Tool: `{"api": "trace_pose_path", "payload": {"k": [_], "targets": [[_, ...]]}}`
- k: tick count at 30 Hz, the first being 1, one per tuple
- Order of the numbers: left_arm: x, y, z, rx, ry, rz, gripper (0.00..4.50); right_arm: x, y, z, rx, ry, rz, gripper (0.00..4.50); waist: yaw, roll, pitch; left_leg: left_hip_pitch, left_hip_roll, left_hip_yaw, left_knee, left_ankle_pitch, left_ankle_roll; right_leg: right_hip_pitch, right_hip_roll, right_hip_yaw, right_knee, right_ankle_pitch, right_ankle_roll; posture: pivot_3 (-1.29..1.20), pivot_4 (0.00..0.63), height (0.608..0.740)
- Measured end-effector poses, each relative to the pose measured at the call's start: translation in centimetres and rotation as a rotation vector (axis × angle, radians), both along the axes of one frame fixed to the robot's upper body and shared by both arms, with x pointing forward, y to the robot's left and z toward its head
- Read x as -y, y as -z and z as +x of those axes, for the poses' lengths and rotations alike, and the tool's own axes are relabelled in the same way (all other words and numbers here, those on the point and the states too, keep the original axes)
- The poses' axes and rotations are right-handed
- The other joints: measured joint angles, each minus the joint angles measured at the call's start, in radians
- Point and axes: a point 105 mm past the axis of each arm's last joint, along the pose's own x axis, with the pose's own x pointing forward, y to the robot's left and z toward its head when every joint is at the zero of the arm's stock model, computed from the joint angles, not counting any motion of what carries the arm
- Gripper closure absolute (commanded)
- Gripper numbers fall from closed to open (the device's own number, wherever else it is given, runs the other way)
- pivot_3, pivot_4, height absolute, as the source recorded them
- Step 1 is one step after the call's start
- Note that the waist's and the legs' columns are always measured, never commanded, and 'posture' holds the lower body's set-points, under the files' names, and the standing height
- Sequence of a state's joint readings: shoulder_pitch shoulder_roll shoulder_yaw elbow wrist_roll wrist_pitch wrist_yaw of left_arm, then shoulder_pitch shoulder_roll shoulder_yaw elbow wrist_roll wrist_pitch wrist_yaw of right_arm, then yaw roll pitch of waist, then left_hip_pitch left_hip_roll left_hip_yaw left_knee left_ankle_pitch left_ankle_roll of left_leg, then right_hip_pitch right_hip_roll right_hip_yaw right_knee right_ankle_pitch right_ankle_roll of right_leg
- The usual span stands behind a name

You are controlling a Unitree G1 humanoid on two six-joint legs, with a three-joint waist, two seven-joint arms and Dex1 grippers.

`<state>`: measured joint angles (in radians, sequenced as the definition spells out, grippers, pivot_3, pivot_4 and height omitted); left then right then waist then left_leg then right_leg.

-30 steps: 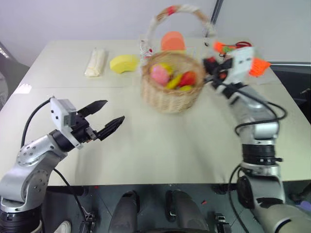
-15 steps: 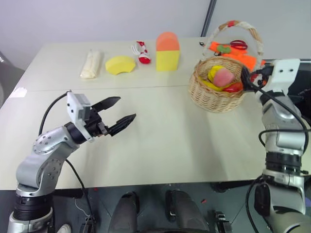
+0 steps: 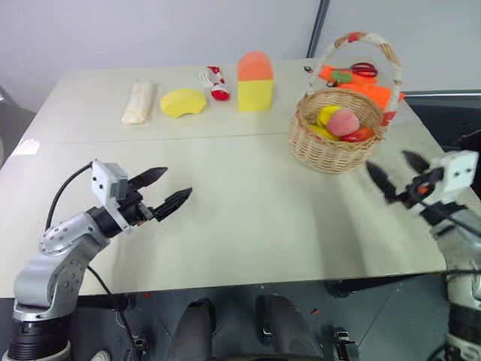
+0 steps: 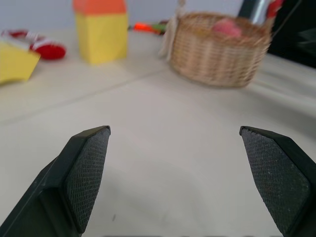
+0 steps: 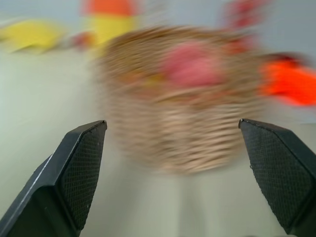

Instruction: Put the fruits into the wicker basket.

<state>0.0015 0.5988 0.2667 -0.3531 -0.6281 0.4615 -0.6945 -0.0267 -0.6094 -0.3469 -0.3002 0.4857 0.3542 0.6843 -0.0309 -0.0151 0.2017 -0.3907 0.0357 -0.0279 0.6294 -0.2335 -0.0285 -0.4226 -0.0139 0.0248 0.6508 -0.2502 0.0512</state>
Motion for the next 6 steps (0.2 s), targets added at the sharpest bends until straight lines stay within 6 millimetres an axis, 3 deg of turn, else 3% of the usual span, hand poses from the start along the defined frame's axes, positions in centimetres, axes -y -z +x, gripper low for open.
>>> {"api": "trace_pose_path", "payload": {"k": [2, 6], "targets": [[-0.6, 1.5, -0.2, -0.03, -0.051, 0.027, 0.0, -2.2, 0.6, -0.3, -0.016, -0.108, -0.015, 0.04, -0.003, 0.0, 0.0, 0.0, 0.0, 0.0, 0.0, 0.0, 0.0, 0.0, 0.0, 0.0, -0.001, 0.0, 0.0, 0.0, 0.15, 0.737], [-1.2, 3.2, -0.6, -0.063, -0.102, 0.06, 0.0, -4.2, 1.2, -0.1, -0.028, -0.187, -0.035, 0.04, -0.002, -0.001, 0.0, -0.002, -0.001, 0.001, 0.0, 0.0, 0.0, -0.001, -0.001, 0.0, -0.002, 0.0, 0.0, 0.0, 0.15, 0.737]]}}
